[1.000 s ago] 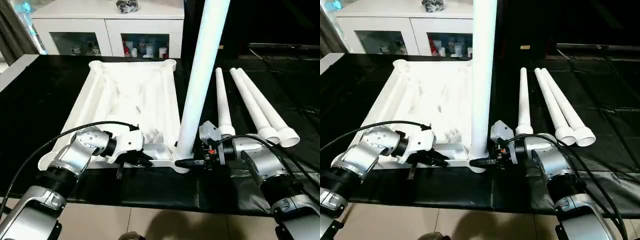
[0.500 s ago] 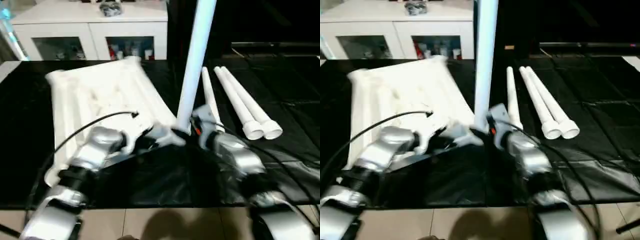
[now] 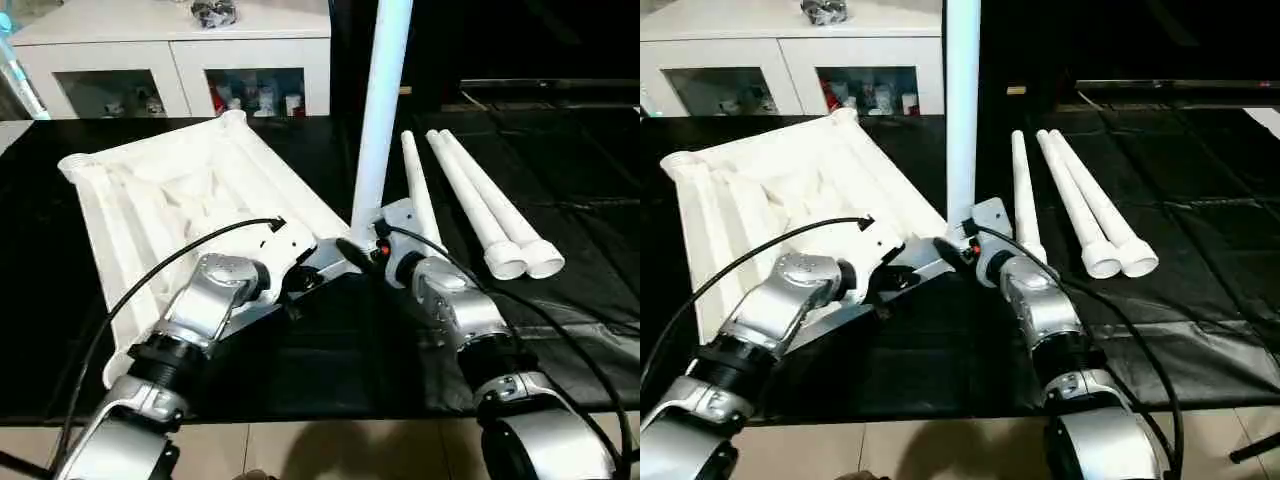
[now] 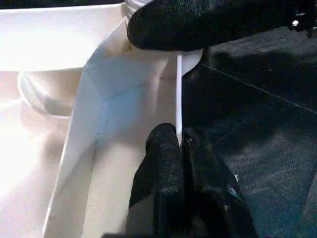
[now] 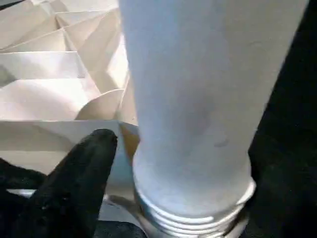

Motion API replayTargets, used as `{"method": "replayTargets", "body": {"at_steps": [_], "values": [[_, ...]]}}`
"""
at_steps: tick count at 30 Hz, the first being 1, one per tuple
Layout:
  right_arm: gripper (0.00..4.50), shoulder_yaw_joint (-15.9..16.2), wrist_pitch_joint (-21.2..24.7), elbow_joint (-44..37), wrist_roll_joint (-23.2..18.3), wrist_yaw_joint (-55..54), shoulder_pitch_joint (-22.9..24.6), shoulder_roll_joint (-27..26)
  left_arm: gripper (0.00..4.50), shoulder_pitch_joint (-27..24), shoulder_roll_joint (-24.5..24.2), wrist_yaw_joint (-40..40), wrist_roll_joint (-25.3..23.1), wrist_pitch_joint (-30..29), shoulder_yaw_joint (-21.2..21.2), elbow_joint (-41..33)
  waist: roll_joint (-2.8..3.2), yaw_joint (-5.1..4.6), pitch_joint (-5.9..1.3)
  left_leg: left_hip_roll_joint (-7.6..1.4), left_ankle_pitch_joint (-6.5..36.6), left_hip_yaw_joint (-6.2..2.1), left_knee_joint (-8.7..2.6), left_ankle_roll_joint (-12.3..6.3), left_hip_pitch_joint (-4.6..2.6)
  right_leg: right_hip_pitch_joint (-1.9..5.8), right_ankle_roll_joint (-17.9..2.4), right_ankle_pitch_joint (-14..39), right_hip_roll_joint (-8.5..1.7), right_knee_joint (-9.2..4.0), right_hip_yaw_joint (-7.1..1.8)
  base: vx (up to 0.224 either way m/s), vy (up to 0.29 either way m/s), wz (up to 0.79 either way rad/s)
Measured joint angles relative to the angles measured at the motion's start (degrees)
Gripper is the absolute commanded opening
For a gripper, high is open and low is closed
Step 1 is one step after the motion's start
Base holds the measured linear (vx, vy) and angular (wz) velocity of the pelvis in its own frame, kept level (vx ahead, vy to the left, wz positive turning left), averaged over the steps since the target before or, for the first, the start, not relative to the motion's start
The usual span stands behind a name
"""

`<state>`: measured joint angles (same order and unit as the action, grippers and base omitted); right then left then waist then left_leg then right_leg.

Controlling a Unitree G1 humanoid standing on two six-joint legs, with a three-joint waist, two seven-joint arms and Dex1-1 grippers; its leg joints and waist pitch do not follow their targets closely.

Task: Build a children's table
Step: Rotate leg to tighten

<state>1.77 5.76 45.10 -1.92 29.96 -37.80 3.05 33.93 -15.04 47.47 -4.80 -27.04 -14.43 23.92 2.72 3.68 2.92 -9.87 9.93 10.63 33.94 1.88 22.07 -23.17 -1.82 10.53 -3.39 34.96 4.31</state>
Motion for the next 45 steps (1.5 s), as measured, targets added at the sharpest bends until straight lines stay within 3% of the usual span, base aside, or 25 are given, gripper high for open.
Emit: {"method": "replayTargets", "body": {"at_steps": [7,12,16,20,31,35,37,45], "values": [[4.42,0.75,0.01,-4.42,-1.01,7.99,3.29,2.91,0.00,-0.07,-2.43,3.86,0.14,3.86,-0.83,0.92,-0.04,0.63,0.02,0.00,0.00,0.00,-0.01,-0.01,0.06,0.00,0.01,0.01,0.00,-0.02,0.01,0.000,0.000,0.00],[4.42,2.98,-3.76,-6.77,-1.42,14.85,6.22,6.80,0.00,-0.07,-4.95,8.15,0.65,8.84,-2.00,2.39,-0.03,1.55,0.03,0.00,-0.01,0.00,0.01,-0.01,0.05,0.00,0.01,0.01,0.00,-0.01,0.00,0.000,0.000,0.00],[4.42,3.87,-3.95,-9.19,-2.11,21.44,6.70,10.18,0.00,0.07,-8.08,12.72,0.64,15.16,-2.90,4.64,-0.01,1.76,0.03,0.00,0.00,0.00,0.01,-0.01,0.06,0.00,0.01,0.01,0.00,-0.01,0.01,0.000,0.000,0.00],[4.42,4.36,-2.55,-11.50,-4.02,29.85,6.71,14.50,0.00,0.46,-10.48,18.09,0.79,20.74,-3.56,6.97,-0.02,2.66,0.03,0.00,0.00,0.00,0.04,-0.01,0.06,0.02,0.01,0.01,0.00,-0.02,0.01,0.000,0.000,0.00],[4.42,6.58,-2.42,-13.03,-5.81,41.08,6.76,18.18,0.00,1.12,-12.44,26.31,1.83,27.59,-4.88,10.01,-0.01,3.92,0.02,0.00,0.00,0.00,0.07,-0.01,0.02,0.05,0.01,0.01,-0.01,0.02,0.01,0.000,0.000,0.00],[4.27,7.78,-2.27,-13.02,-6.47,43.22,6.73,17.84,0.00,1.18,-12.43,28.65,2.32,28.53,-5.80,9.79,-0.01,4.64,0.02,0.00,0.00,0.00,0.08,-0.01,0.02,0.05,0.01,0.01,-0.01,0.02,0.00,0.000,0.000,0.00],[3.94,8.10,-2.20,-12.95,-6.49,43.92,6.72,17.66,0.00,1.18,-12.43,28.78,2.31,28.78,-6.02,9.70,-0.01,4.71,0.02,0.00,0.00,0.00,0.10,-0.01,0.02,0.06,0.01,0.01,-0.02,0.02,0.00,0.000,0.000,0.00],[3.41,9.58,-2.39,-11.49,-6.36,45.31,6.46,17.27,0.00,1.22,-12.44,29.64,2.21,29.71,-6.13,9.70,-0.01,4.74,0.02,0.00,0.01,0.00,0.11,-0.01,0.03,0.06,0.01,0.01,-0.02,0.03,0.00,0.000,0.000,0.00]]}}
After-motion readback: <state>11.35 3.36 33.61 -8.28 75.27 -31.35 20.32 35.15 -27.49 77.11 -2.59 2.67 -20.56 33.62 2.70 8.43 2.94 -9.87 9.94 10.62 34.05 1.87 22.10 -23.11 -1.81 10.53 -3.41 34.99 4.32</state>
